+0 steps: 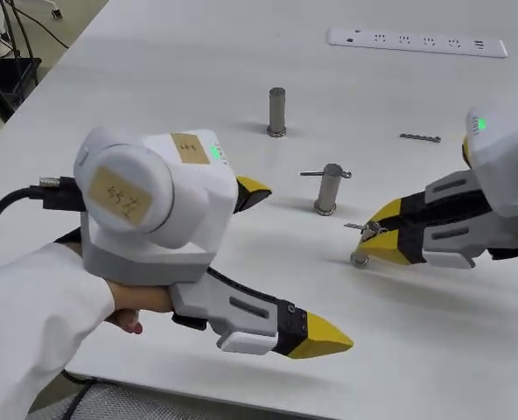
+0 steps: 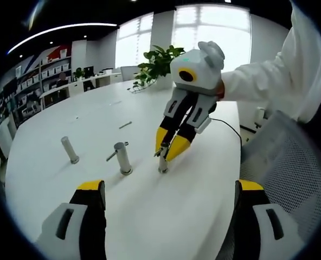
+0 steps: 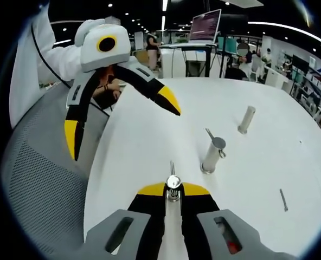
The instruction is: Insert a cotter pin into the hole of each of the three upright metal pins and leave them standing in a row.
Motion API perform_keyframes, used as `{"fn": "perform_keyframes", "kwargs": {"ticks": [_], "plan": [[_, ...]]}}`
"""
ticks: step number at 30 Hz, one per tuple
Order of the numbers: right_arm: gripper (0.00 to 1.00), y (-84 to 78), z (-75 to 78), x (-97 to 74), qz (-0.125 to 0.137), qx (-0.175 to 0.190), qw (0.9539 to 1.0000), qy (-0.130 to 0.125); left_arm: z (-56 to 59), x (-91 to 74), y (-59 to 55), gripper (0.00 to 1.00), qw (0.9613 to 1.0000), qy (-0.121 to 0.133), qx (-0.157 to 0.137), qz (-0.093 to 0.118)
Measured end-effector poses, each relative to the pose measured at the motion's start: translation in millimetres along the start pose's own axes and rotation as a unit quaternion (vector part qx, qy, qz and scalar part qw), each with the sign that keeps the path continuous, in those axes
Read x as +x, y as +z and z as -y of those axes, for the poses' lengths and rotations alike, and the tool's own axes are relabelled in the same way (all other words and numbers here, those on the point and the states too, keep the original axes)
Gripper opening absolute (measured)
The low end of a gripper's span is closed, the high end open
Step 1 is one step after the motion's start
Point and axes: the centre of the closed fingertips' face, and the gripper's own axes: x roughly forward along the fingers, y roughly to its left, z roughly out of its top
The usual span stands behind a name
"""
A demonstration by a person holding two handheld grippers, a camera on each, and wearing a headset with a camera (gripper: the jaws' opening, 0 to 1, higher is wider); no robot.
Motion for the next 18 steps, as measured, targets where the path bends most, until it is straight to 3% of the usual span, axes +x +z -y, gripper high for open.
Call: {"fn": "perform_keyframes", "kwargs": {"ticks": [7, 18], "plan": [[0.04, 0.6, 24.0, -14.5, 0.007, -0.007, 0.9998, -0.018, -5.4, -7.3, 16.3, 0.99, 0.9992, 0.014, -0.018, 0.032], [0.04, -3.5, 41.8, -20.8, 0.003, -0.006, 0.9997, -0.025, -10.1, -8.3, 4.9, 0.99, 0.9996, 0.020, -0.016, 0.010]]}}
